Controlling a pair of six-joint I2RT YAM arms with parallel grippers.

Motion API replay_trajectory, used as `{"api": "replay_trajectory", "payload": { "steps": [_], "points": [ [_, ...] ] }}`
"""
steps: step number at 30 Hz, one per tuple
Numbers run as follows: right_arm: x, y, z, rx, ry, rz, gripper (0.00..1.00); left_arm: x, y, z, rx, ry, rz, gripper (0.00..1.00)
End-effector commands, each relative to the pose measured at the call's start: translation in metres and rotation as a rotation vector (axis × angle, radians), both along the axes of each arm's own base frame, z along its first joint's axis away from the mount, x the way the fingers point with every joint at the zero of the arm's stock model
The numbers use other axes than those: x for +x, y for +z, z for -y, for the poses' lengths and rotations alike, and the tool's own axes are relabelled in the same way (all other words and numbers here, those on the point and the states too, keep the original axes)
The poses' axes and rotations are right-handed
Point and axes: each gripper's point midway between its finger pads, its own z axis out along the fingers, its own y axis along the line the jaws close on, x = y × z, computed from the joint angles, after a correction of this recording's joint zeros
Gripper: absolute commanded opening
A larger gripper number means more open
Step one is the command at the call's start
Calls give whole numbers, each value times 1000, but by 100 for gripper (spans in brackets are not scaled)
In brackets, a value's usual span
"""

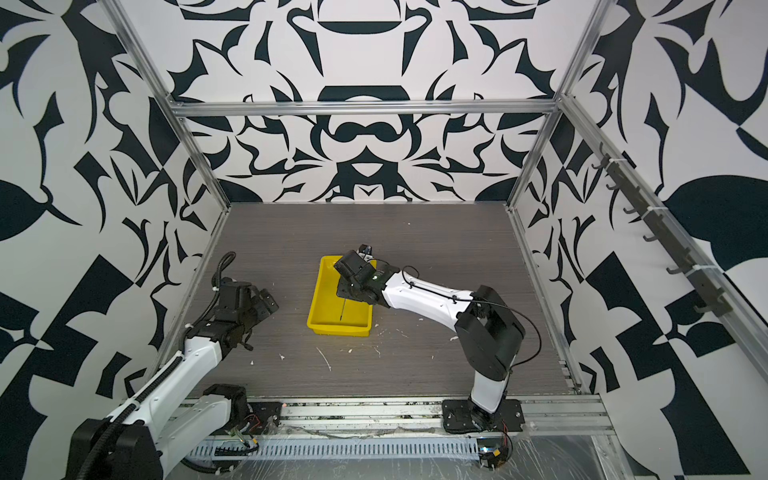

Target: Put the screwdriver in the bin

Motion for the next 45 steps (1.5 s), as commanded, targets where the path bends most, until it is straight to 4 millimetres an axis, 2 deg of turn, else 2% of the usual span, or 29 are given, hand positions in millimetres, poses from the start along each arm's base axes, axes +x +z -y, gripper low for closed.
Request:
{"api": "replay_trajectory", "payload": {
  "steps": [1,4,7,14,21,24,27,30,31,35,39,42,43,45],
  "points": [
    [11,16,3,-4,-10,47,13,2,11,0,-10,7,15,100],
    [18,13,0,18,-4,18,18,1,14,-1,-12,17,40,100],
    [22,13,0,34,-4,7,19,0,15,-2,-14,18,50,100],
    [24,33,7,49,-2,41,20,2,11,1,-16,11,24,100],
    [24,55,33,43,-22,103,20,3,9,1,-15,8,8,100],
    [27,71,59,30,-46,145,20,2,10,0,-14,13,16,100],
    [31,86,100,-11,-96,213,20,3,10,1,-16,9,18,100],
    [33,95,155,-111,-199,300,22,3,9,2,-19,7,14,100],
    [32,98,174,-151,-228,329,28,3,10,1,-17,11,17,100],
    [24,105,236,-397,-299,556,36,4,8,2,-19,2,3,100],
    [11,92,263,-576,-242,769,39,4,9,1,-17,9,10,100],
    [-1,74,258,-539,-169,888,44,4,8,3,-22,0,7,100],
    [-5,67,254,-513,-136,921,50,4,8,3,-22,-1,7,100],
    [-11,65,248,-475,-100,994,78,4,8,3,-21,3,9,100]
  ]
}}
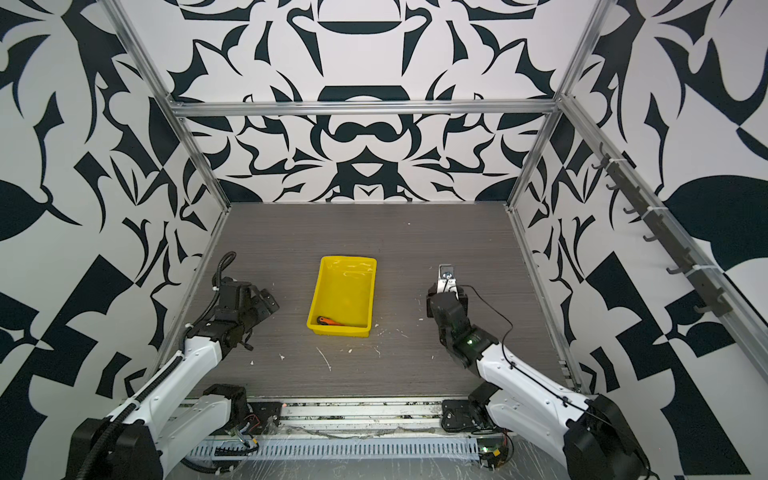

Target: Put the screwdriver in the bin

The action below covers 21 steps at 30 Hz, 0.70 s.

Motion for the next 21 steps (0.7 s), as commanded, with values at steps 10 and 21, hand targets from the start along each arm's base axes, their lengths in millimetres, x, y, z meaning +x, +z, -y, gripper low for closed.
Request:
{"api": "replay_trajectory", "payload": {
  "steps": [10,21],
  "points": [
    [31,27,29,-302,-34,202,100,5,9,2,-15,4,16,100],
    [75,-7,82,-98,-246,126,99,5,6,5,-21,-11,-7,100]
  ]
}}
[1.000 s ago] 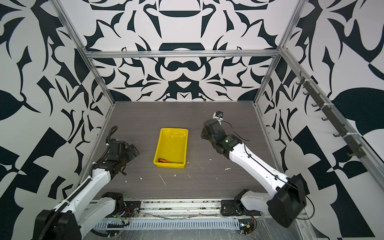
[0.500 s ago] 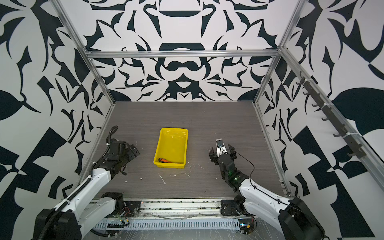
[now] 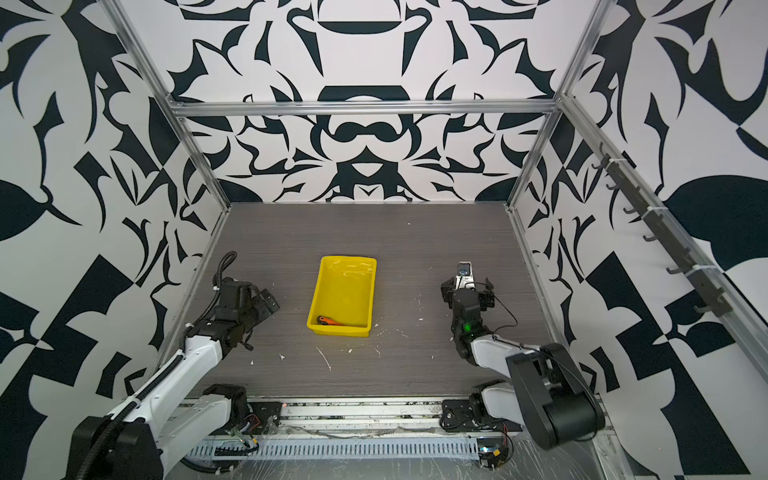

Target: Put the screwdriver in the bin

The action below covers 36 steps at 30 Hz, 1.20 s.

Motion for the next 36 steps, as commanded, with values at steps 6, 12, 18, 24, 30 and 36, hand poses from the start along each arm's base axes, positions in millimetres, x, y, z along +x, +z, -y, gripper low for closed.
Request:
{"api": "replay_trajectory", "payload": {
  "steps": [6,12,18,24,30,36],
  "points": [
    [21,0,16,146,-73,100,99,8,5,3,-12,0,-15,100],
    [28,-13,14,150,-30,92,99,12,1,5,-16,-9,-33,100],
    [34,-17,16,142,-56,46,100,14,-4,8,-19,-19,-66,100],
    [36,-19,9,139,-13,25,100,14,-2,2,11,2,-75,100],
    [38,-19,6,138,2,16,99,21,27,-13,103,31,-25,100],
    [38,-19,7,138,2,15,99,53,82,-14,303,-139,134,100]
  ]
}}
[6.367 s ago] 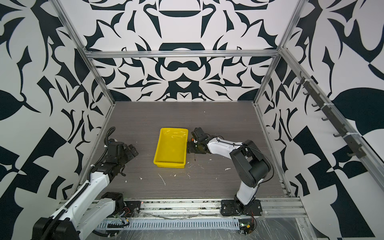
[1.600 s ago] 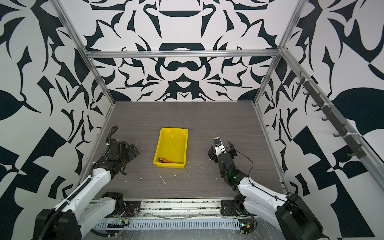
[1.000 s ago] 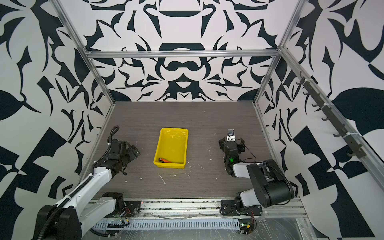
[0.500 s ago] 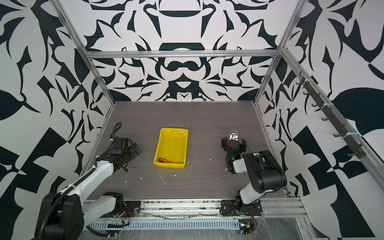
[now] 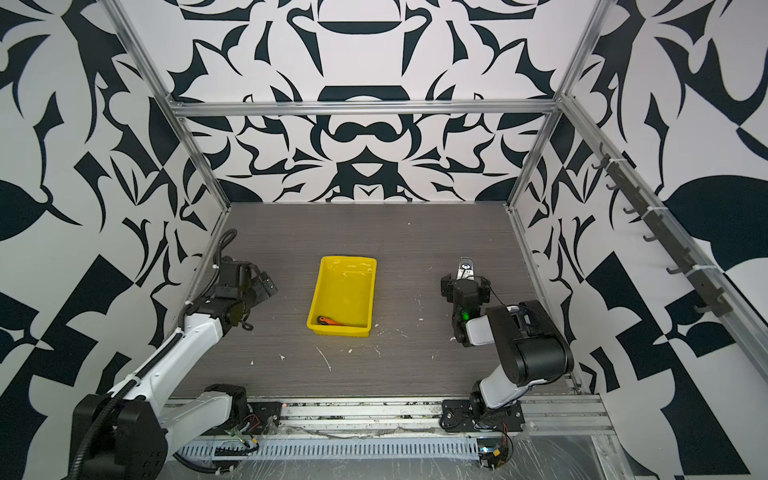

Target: Put the screwdriver in the bin

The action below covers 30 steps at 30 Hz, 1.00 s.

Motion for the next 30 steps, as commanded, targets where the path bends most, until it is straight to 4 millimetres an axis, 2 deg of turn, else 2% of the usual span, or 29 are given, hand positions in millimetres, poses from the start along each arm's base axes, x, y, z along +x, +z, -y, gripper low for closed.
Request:
{"api": "replay_trajectory", "payload": {
  "steps": [1,6,9,10,15,19,22,26,30],
  "points": [
    [9,15,-2,6,4,48,100,14,25,-2,187,-146,97,100],
    [9,15,-2,6,4,47,99,16,31,-21,359,-96,353,100],
    [9,15,-1,6,3,48,100,14,32,-9,479,-215,508,100],
    [9,15,-2,6,4,48,99,14,32,-12,495,-204,522,100],
    [9,15,-1,6,3,48,99,26,10,-21,463,-172,391,100],
    [9,15,-2,6,4,49,100,33,-2,-19,454,-161,444,100],
    [9,15,-2,5,5,47,100,41,-4,-23,474,-136,479,100],
    [9,16,-1,6,4,50,100,53,-11,-39,432,-65,394,100],
    [9,15,-1,5,4,48,99,53,-34,-46,339,-54,469,100]
  ]
}}
